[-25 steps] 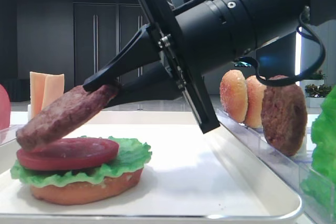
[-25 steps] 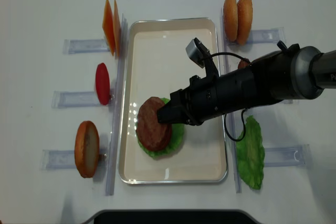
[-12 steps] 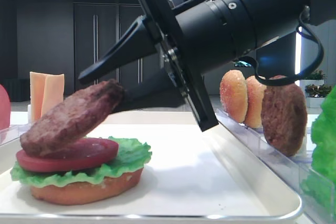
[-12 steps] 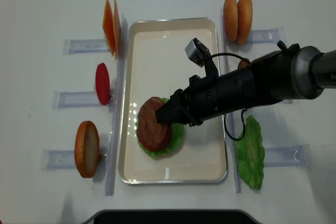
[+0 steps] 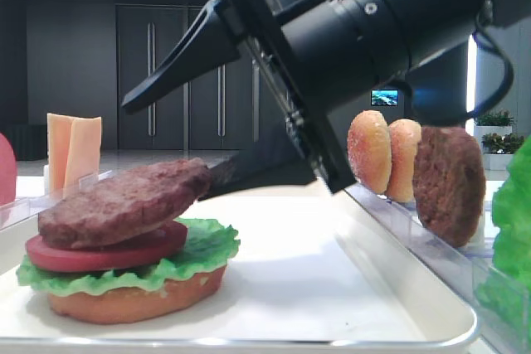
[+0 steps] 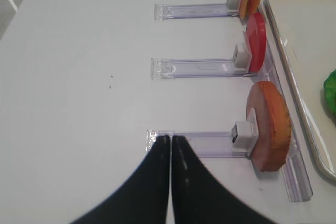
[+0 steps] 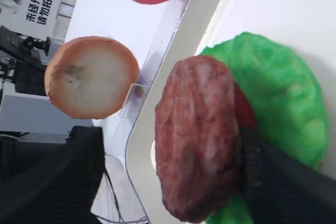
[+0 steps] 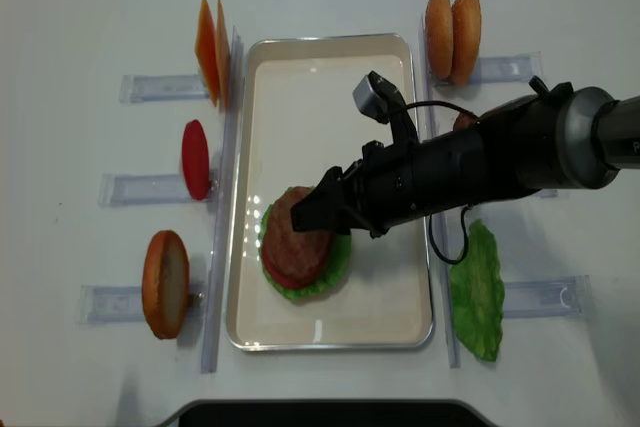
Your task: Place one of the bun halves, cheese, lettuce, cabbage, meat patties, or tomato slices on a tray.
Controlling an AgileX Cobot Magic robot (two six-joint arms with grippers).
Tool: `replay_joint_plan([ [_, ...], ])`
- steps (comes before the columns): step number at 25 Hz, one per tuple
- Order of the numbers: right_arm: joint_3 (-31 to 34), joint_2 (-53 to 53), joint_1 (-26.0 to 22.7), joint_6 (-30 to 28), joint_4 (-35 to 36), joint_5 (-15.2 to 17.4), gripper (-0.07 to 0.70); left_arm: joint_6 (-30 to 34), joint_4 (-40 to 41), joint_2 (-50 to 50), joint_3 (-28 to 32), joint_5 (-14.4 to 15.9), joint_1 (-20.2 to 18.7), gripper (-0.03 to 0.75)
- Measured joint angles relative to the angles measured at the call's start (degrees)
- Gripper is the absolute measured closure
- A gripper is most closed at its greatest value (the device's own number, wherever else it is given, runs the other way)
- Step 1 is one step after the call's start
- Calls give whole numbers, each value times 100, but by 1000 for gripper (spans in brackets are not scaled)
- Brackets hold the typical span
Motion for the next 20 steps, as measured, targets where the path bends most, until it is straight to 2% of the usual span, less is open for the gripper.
replay_joint_plan([
  [7,0,-721,0,-5,-500,-773,136,0,0,0,0,0,0,722],
  [10,0,-1130,0,115,-975,-1030,136,0,0,0,0,0,0,722],
  [12,0,-1517,0,459,-1544,-1129,139,0,0,0,0,0,0,722],
  [15,0,-2164,-38,1818,-3394,-1179,160,0,0,0,0,0,0,722],
  [18,0,-2809,-306,4058,-5896,-881,183,0,0,0,0,0,0,722],
  [20,0,-3234,-599,5726,-7576,-487,188,0,0,0,0,0,0,722],
])
